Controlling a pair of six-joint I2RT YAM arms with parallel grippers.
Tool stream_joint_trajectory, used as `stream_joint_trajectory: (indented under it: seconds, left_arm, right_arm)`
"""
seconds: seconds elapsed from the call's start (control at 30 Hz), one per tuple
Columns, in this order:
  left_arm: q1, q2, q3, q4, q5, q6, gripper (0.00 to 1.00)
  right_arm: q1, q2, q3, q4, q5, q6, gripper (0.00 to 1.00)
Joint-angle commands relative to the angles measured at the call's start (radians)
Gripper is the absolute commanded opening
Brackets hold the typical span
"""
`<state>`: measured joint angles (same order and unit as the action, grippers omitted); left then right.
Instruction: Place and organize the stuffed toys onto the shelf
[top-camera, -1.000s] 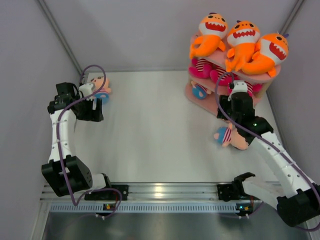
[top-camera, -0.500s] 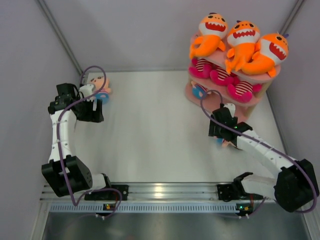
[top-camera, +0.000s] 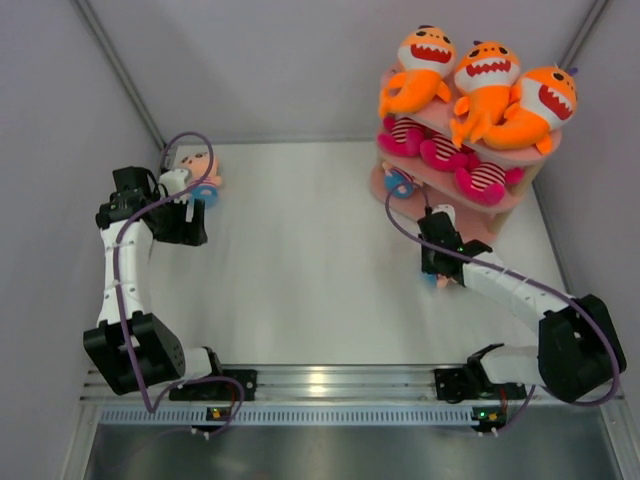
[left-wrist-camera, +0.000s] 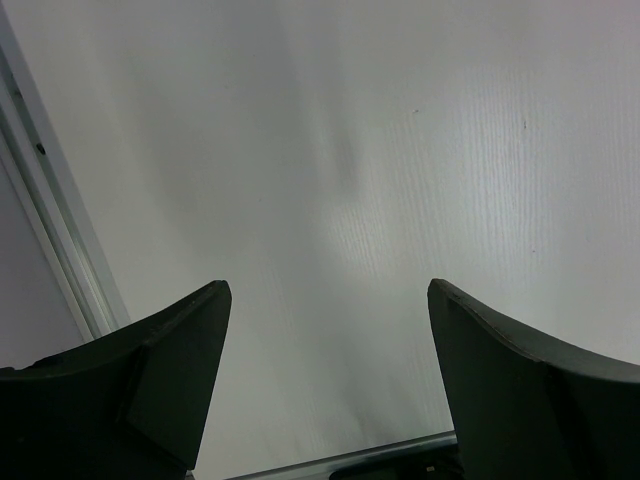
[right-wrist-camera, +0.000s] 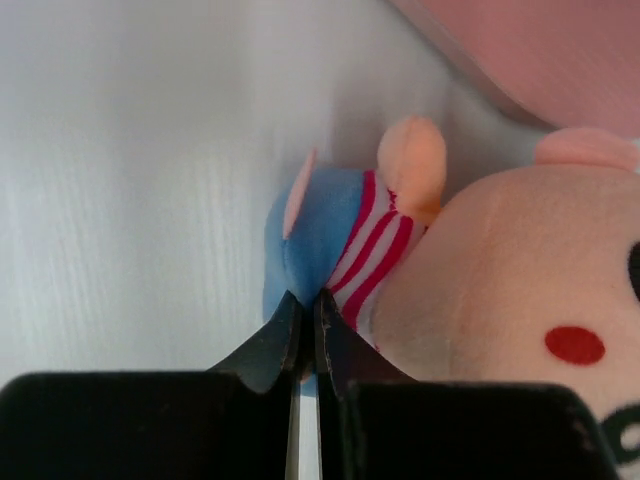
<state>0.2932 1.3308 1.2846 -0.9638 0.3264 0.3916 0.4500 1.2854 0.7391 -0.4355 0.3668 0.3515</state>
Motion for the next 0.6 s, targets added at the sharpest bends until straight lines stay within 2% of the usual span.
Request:
stream_joint_trajectory:
  seconds: [0.0, 0.1, 0.13, 0.17, 0.23, 0.27, 0.37, 0.57]
  left_arm:
    - [-0.003, -0.013, 0.013, -0.015, 0.030, 0.009, 0.86]
    - [-0.002, -0.013, 0.016, -0.015, 0.036, 0.006, 0.86]
    - [-0.002, -0.013, 0.016, -0.016, 0.037, 0.003, 0.86]
    - [-0.002, -0.016, 0.018, -0.015, 0.039, 0.001, 0.86]
    - [-0.002, -0.021, 0.016, -0.015, 0.037, 0.004, 0.86]
    - [-0.002, -0.022, 0.016, -0.015, 0.033, 0.006, 0.86]
    - [-0.002, -0.025, 0.012, -0.015, 0.020, 0.009, 0.86]
    - [-0.003, -0.025, 0.012, -0.019, 0.013, 0.016, 0.86]
  right_arm:
    - [0.036, -0.069, 0.063, 0.092, -0.234, -0.214, 0.00]
    - [0.139, -0.070, 0.179, 0.045, -0.349, -0.509, 0.00]
    - [0.153, -0.069, 0.199, 0.011, -0.474, -0.566, 0.00]
    - [0.151, -0.064, 0.216, -0.008, -0.521, -0.667, 0.00]
    - [0.136, -0.060, 0.226, -0.017, -0.601, -0.761, 0.00]
    - [0.127, -0.054, 0.221, -0.013, -0.612, -0.849, 0.00]
    - [0.087, -0.015, 0.227, -0.012, -0.606, -0.954, 0.00]
    - [0.049, 0.055, 0.289, -0.043, -0.491, -1.131, 0.00]
